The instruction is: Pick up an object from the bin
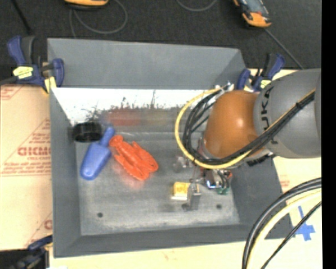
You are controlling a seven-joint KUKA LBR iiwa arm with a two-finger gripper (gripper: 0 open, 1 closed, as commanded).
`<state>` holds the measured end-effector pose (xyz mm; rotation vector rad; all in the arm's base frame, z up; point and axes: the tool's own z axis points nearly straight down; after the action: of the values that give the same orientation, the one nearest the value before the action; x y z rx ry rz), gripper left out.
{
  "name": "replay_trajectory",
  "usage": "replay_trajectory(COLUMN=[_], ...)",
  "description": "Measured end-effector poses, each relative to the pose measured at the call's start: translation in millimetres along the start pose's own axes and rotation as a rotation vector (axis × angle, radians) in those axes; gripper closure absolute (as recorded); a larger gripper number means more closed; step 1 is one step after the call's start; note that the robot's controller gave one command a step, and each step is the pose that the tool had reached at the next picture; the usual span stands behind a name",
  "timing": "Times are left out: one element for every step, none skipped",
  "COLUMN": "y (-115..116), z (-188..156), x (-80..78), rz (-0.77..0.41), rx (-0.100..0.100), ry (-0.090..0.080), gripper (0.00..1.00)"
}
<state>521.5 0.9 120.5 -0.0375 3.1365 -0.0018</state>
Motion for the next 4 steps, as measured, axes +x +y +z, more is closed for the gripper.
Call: replay_trajectory(y=[-18.3, -34.9, -34.9, -45.5], z=[22.7, 50.2, 50.2, -59.7], x=[-10.7, -21.0, -21.0, -12.1], rz=[0.013, 0.01, 0.01, -0.008], rx=[-0.002, 0.0, 0.0, 0.0], ry=[0.001, 0.002, 0.002, 0.002], gripper=[0.0, 1.0, 1.0, 1.0])
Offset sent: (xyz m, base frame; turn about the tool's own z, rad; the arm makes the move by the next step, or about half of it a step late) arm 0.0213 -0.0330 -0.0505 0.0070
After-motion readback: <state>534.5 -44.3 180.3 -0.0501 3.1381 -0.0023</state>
